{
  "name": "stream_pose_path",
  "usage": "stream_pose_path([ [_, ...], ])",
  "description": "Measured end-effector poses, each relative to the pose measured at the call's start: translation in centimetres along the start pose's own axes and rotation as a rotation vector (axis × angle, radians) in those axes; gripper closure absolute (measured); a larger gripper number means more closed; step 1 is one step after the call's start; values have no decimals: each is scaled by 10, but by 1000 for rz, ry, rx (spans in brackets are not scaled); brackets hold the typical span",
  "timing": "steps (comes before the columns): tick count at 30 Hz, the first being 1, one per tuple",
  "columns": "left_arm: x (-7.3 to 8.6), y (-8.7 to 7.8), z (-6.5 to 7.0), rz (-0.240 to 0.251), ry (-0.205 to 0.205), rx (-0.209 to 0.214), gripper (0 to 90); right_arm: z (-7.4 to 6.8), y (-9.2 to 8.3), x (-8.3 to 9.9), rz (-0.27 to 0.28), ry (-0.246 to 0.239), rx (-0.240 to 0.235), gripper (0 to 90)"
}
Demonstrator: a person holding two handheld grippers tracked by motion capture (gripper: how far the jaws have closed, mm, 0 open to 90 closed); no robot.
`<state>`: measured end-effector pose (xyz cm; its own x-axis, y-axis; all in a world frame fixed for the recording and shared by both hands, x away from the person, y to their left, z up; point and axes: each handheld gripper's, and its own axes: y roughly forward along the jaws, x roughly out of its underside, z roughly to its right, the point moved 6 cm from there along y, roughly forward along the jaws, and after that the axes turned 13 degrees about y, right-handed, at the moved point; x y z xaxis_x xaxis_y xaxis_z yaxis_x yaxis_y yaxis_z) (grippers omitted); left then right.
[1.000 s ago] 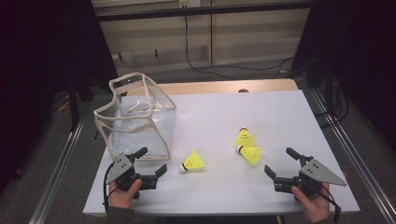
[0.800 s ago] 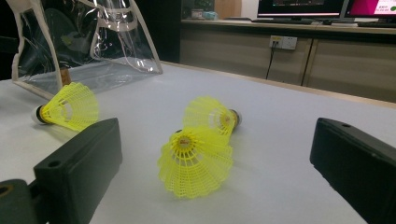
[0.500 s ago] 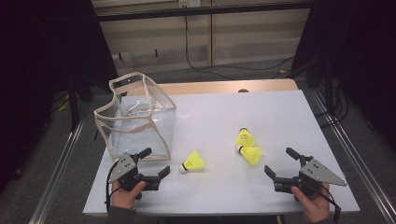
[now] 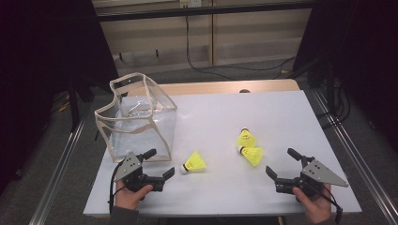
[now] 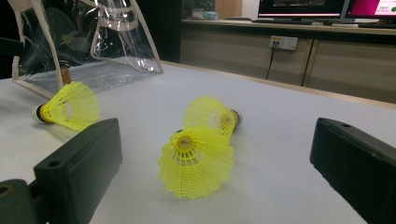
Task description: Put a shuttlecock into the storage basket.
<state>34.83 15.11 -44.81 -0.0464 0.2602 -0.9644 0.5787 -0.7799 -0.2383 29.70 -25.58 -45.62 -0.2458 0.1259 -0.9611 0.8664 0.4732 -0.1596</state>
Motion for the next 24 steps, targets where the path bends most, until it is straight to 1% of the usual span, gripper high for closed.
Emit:
stream_pose_path([
  [1, 0, 1, 0, -5, 6, 0, 11, 0, 0, 0, 0, 0, 0, 21],
  [3, 1, 2, 2, -17, 2, 7, 11, 0, 0, 0, -1, -1, -1, 21],
  [4, 1, 3, 2, -24, 12, 9, 12, 0, 0, 0, 0, 0, 0, 21],
  [7, 1, 5, 5, -39, 16, 25, 17, 0, 0, 0, 0, -3, 0, 21],
  [9, 2, 7, 6, -50, 24, 24, 17, 0, 0, 0, -1, -5, -1, 21],
  [15, 1, 10, 8, -69, 13, 27, 20, 0, 0, 0, 2, -7, -1, 21],
  [16, 2, 11, 10, -83, 6, 36, 20, 0, 0, 0, 1, -5, -1, 21],
  [18, 2, 13, 11, -92, 0, 37, 21, 0, 0, 0, 2, -6, -1, 21],
  [19, 3, 14, 11, -99, 6, 39, 21, 0, 0, 0, 2, -7, -1, 21],
  [23, 3, 16, 13, -106, 0, 47, 21, -1, 0, 0, 0, -6, -1, 21],
  [24, 3, 17, 14, -117, 0, 51, 21, -1, -1, 0, 0, -6, -1, 21],
])
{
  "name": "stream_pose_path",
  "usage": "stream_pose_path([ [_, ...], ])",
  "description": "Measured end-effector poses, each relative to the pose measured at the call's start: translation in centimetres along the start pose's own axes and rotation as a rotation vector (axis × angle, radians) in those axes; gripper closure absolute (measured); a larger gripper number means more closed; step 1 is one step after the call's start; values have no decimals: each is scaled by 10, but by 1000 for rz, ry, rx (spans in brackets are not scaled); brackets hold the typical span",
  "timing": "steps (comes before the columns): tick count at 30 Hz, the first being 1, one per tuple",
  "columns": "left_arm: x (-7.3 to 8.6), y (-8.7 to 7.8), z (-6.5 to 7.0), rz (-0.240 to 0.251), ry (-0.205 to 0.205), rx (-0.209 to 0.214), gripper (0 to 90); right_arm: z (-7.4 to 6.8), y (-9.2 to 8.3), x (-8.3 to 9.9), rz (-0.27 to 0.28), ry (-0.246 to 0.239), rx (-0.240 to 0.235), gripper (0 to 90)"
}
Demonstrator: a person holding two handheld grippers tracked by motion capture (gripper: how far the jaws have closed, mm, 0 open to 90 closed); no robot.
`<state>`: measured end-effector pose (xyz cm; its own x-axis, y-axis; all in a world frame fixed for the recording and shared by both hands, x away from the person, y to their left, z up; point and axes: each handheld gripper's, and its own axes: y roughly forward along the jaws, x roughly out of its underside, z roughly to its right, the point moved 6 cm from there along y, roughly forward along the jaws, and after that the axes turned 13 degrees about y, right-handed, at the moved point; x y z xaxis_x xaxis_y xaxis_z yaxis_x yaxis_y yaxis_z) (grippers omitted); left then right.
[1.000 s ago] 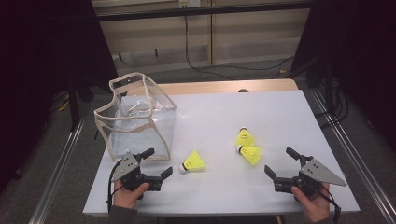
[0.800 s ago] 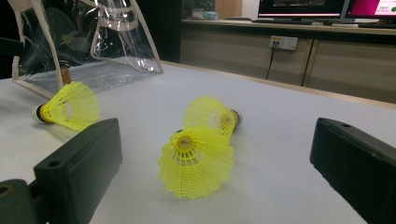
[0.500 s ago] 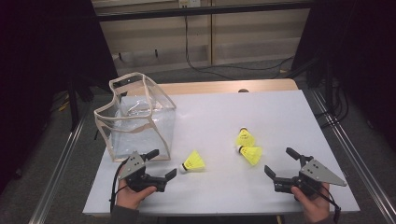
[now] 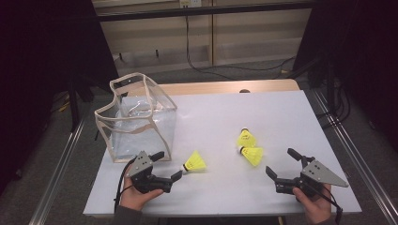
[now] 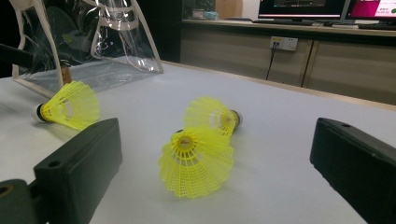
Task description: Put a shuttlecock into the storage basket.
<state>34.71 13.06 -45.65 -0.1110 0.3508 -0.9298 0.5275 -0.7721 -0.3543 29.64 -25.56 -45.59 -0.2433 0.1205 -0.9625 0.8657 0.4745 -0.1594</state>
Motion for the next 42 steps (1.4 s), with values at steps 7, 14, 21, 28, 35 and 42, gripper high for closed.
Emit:
stream_pose_path([
  [7, -1, 6, 4, -30, 0, 38, 48, 0, 0, 1, -2, -3, 0, 21],
  [14, -1, 9, 5, -59, -24, 57, 72, 0, 0, 0, -1, -5, 2, 21],
  [21, -1, 14, 6, -104, -37, 85, 114, 0, 0, 0, 0, -4, 4, 23],
  [28, 0, 18, 5, -127, -41, 87, 161, 0, -1, 0, 0, -6, 4, 23],
  [35, 4, 23, 5, -163, -24, 91, 220, 0, -1, 0, 1, -9, 4, 23],
  [42, 8, 27, 5, -207, -31, 98, 277, 0, -1, 0, 0, -10, 5, 23],
])
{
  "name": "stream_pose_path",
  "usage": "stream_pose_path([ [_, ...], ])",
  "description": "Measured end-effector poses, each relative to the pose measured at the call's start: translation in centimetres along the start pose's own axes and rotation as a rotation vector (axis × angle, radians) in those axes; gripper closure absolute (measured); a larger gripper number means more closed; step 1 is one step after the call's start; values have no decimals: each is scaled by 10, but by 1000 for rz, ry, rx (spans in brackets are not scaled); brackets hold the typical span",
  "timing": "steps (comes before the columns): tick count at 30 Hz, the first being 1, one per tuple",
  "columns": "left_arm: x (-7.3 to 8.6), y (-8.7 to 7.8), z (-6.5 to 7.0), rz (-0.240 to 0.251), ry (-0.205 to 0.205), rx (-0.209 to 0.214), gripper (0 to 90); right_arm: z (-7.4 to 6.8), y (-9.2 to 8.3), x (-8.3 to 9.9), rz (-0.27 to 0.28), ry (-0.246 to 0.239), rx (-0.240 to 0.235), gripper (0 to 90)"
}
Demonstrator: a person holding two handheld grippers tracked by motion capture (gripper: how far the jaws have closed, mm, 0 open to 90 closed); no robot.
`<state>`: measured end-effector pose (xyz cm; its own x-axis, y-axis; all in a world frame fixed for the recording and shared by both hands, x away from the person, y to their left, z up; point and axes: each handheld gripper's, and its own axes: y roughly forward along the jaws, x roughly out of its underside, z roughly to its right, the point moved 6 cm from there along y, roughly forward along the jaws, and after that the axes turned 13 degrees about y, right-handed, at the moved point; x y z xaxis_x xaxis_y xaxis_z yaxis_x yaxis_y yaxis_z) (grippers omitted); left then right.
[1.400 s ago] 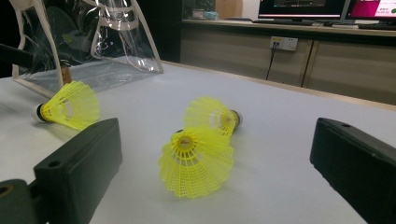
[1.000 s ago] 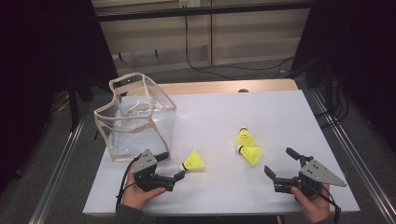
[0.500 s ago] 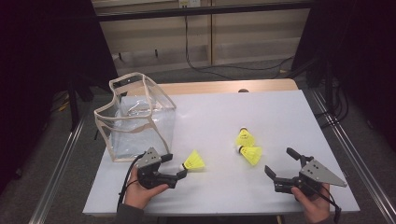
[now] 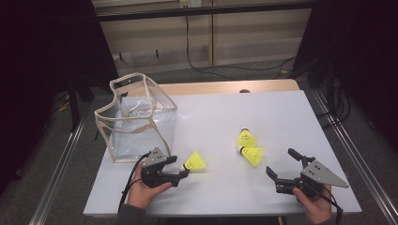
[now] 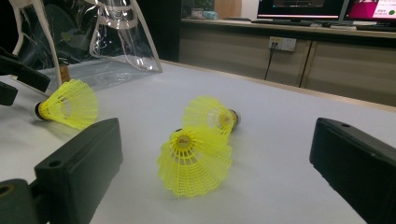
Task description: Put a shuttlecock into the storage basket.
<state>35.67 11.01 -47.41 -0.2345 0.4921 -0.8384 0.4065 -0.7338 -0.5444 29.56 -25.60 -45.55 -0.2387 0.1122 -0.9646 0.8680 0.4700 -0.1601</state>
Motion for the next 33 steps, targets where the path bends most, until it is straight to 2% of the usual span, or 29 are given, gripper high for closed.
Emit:
stream_pose_path([
  [7, 4, 3, 0, -52, 12, 8, 345, 0, 0, 0, -1, 2, 0, 23],
  [13, 6, 7, 1, -83, 15, 26, 366, 1, 0, 0, 0, 0, 1, 24],
  [22, 8, 10, -1, -97, 24, 31, 398, 1, 0, 0, -2, 1, 2, 25],
  [27, 7, 11, 1, -96, 27, 58, 429, 1, 0, 0, -3, -1, 3, 25],
  [29, 7, 12, 1, -108, 38, 54, 433, 1, 0, 0, -3, -1, 2, 25],
  [33, 5, 11, 0, -86, 44, 38, 431, 1, 0, 0, -1, -4, 0, 26],
])
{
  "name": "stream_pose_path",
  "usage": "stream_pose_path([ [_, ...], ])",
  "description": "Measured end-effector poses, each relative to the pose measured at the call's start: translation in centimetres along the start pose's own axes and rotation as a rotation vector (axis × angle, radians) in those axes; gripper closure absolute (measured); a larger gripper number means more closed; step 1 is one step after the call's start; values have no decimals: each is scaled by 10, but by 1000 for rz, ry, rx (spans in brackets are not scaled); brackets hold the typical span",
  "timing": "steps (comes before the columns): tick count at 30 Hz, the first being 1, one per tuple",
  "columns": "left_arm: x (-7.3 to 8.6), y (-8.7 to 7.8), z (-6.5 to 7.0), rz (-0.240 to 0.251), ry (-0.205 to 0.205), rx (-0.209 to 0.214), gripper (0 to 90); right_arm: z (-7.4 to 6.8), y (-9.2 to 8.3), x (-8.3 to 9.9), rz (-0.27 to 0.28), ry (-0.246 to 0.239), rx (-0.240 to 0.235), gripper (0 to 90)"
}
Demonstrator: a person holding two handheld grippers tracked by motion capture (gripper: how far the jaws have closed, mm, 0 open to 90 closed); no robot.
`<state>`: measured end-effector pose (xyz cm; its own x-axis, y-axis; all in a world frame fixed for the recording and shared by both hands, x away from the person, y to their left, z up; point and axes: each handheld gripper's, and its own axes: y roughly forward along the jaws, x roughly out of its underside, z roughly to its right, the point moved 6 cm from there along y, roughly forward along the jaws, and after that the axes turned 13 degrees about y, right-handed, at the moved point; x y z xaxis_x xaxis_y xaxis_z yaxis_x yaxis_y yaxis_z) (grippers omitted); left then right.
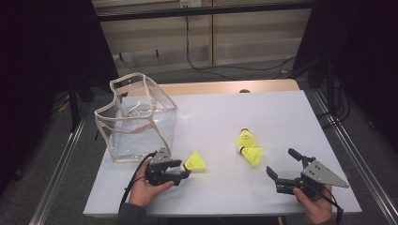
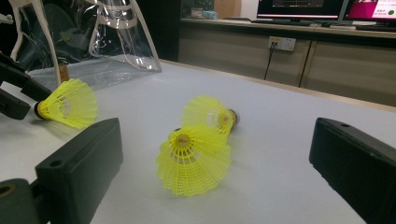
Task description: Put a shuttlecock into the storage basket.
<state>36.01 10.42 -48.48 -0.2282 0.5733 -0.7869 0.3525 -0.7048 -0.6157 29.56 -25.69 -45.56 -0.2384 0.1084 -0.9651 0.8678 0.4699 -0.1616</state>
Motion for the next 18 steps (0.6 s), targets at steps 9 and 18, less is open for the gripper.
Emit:
stream_pose_path([
  [9, -2, 1, 3, -14, 8, 26, 470, -1, 0, 0, -1, -2, -2, 26],
  [18, -4, 4, 5, -30, 12, 43, 515, -1, 0, 0, -1, -5, -2, 26],
])
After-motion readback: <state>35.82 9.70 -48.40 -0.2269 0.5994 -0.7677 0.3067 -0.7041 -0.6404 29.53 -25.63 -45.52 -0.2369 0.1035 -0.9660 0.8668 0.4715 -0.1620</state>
